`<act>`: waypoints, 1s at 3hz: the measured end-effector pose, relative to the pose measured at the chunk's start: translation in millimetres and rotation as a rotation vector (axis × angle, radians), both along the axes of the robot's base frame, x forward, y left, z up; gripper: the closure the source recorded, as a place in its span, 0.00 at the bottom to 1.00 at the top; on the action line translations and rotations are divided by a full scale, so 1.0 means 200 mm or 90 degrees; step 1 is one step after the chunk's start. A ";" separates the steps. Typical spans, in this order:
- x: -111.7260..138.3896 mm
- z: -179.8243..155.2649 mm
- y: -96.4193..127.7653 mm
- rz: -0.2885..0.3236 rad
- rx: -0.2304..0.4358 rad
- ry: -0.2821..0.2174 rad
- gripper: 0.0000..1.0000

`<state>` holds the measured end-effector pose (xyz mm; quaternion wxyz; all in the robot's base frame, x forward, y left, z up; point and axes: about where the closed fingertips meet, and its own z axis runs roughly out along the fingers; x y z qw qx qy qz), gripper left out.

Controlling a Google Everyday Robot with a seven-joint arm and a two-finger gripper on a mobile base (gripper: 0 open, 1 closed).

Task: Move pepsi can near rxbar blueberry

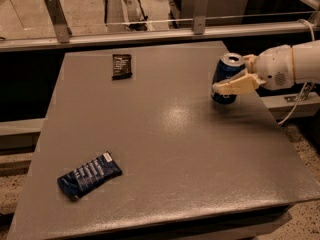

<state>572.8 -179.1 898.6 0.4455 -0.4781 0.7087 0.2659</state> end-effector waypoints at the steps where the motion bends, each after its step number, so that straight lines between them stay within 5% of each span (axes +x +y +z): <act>1: 0.02 0.30 -0.15 -0.019 -0.049 -0.038 1.00; 2: 0.02 0.30 -0.14 -0.018 -0.049 -0.037 1.00; 3: 0.13 0.29 0.01 0.001 -0.029 -0.045 1.00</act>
Offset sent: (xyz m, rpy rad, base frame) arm 0.0021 -0.0233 0.0452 -0.0641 -0.0385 -0.0229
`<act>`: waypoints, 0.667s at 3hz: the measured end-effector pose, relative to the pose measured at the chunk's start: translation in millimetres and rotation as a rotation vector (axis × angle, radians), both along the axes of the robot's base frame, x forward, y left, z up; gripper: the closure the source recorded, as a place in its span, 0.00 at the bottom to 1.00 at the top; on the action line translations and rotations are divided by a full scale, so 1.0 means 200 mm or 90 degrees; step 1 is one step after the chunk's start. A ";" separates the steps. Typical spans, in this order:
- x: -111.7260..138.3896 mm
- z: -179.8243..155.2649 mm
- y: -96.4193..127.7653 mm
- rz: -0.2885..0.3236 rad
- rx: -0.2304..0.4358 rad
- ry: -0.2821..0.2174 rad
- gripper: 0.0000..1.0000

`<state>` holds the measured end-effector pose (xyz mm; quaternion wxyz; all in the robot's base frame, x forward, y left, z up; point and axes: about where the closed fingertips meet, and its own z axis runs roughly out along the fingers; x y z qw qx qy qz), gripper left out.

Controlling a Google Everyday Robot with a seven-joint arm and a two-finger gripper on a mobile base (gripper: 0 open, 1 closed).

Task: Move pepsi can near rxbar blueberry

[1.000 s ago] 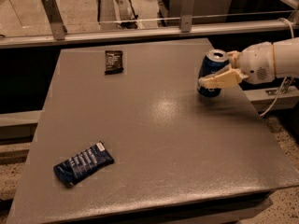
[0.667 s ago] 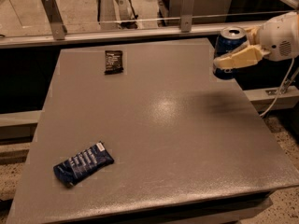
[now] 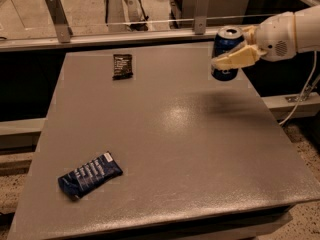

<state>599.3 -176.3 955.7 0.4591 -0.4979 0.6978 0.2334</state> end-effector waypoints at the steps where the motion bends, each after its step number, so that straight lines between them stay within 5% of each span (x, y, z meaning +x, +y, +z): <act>1: 0.16 -0.05 0.20 0.014 0.040 -0.005 1.00; 2: 0.29 -0.08 0.43 0.036 0.075 -0.009 1.00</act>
Offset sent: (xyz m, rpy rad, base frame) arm 0.0891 0.1400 -0.0223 0.1851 -0.0260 0.0924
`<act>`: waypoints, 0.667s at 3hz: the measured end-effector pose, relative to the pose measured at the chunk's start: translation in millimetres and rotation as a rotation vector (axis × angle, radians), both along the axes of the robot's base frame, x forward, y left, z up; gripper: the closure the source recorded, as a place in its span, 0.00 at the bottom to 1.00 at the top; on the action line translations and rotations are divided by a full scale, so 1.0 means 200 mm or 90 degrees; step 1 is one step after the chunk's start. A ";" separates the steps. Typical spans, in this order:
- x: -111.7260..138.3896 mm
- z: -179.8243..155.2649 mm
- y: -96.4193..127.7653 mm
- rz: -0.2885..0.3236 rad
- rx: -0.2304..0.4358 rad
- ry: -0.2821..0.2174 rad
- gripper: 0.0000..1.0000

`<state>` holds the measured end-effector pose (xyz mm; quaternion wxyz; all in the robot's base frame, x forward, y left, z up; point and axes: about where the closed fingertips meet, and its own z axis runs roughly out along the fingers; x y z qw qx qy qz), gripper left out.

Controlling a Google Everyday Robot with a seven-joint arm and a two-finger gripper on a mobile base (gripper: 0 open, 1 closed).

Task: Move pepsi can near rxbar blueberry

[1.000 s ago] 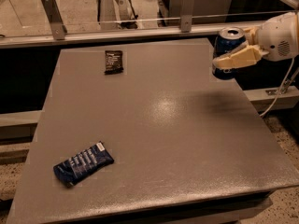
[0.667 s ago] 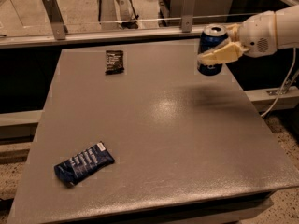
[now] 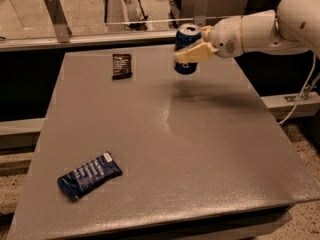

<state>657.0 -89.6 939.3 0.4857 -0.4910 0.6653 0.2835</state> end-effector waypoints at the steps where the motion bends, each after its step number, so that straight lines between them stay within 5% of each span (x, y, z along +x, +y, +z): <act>1: 0.09 -0.04 0.22 0.025 0.026 0.000 1.00; 2: 0.14 -0.09 0.39 0.050 0.034 0.006 1.00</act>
Offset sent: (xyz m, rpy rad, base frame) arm 0.0417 0.1163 -0.0295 0.0670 0.0186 0.1209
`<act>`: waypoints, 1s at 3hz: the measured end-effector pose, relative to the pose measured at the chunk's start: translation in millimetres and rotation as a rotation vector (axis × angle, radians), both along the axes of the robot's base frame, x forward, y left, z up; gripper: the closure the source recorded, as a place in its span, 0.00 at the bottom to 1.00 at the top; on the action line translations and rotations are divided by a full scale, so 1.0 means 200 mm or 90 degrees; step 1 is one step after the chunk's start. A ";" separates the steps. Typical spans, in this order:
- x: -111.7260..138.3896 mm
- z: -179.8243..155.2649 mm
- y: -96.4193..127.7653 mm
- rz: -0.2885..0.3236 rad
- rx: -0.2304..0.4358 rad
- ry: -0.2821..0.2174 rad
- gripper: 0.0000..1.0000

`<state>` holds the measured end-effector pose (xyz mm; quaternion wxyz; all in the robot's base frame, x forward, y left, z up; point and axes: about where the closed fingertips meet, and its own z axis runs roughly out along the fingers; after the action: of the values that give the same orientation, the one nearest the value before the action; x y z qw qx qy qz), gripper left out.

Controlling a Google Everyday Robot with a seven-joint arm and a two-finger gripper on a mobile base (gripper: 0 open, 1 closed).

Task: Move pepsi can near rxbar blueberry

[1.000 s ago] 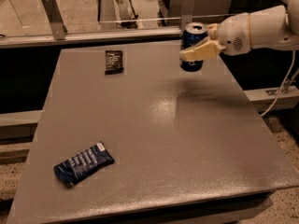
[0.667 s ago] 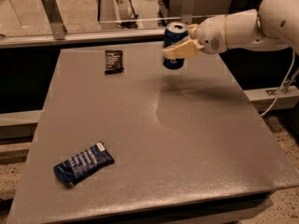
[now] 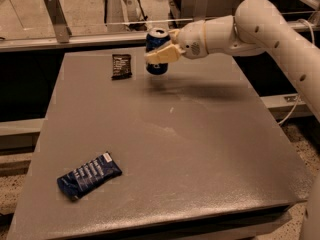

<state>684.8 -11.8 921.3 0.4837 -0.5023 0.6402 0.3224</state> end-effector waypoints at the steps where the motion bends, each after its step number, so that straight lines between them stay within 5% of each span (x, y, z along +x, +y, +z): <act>1: 0.05 -0.05 0.13 0.020 -0.003 0.003 1.00; 2: 0.09 -0.11 0.27 0.040 -0.004 0.000 1.00; 3: 0.10 -0.13 0.28 0.041 -0.005 0.000 1.00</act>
Offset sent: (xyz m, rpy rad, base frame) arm 0.0229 0.0604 -0.0238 -0.0134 -0.0109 0.0661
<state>703.9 43.5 894.9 0.4711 -0.5247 0.6248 0.3351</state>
